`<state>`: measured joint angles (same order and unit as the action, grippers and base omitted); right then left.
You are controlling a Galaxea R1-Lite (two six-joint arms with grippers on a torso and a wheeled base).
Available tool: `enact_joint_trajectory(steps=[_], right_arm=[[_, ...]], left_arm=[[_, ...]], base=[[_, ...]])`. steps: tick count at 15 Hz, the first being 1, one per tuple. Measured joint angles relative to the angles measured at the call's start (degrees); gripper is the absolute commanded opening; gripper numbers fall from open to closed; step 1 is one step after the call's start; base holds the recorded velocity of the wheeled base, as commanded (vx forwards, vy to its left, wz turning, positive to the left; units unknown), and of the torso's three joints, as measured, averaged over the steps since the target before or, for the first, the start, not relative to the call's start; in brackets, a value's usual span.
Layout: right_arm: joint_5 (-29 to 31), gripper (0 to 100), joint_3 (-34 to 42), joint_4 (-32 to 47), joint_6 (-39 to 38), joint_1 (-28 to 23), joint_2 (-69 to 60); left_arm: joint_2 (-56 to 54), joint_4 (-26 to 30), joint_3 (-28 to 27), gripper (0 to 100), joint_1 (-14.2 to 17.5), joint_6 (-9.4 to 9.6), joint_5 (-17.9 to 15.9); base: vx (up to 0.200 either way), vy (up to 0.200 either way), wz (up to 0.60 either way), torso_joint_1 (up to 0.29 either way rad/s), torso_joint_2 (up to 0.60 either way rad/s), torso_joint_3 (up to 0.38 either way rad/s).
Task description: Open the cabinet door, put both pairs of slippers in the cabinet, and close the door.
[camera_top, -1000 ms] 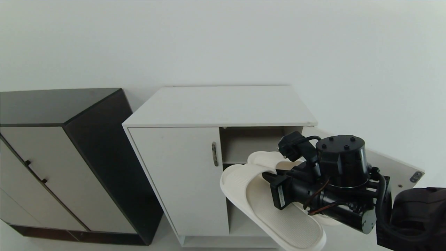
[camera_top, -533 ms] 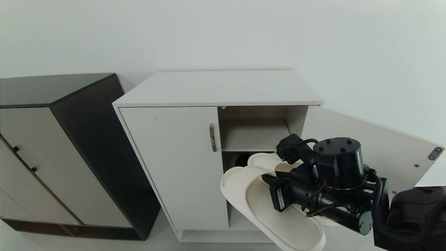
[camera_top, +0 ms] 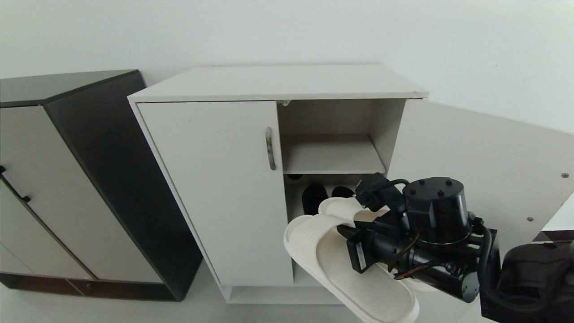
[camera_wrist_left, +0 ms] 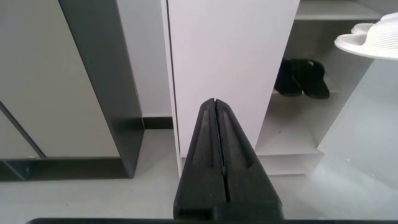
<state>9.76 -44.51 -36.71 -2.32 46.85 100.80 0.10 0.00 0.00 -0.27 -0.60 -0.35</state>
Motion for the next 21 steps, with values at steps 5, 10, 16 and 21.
enact_joint_trajectory(steps=[5,10,16,21], right_arm=[[0.0,0,0.2,0.0,0.0,-0.1,0.2],[0.1,0,0.2,0.0,0.0,0.0,0.7],[2.4,0,0.3,-0.3,2.8,0.0,1.2],[12.4,0,-5.6,4.8,-1.0,1.9,2.8]], left_arm=[[0.0,0.0,0.0,0,0.0,0.02,0.0],[0.0,0.0,0.0,0,0.0,0.0,0.0],[0.0,0.0,0.0,0,0.0,0.02,0.0],[0.0,0.0,0.0,0,0.0,0.0,0.0]], base=[[0.0,0.0,0.0,-0.044,0.43,0.38],[0.0,0.0,0.0,-0.001,0.09,0.077],[0.0,0.0,0.0,0.0,0.0,0.0],[0.0,0.0,0.0,0.0,0.0,0.0]])
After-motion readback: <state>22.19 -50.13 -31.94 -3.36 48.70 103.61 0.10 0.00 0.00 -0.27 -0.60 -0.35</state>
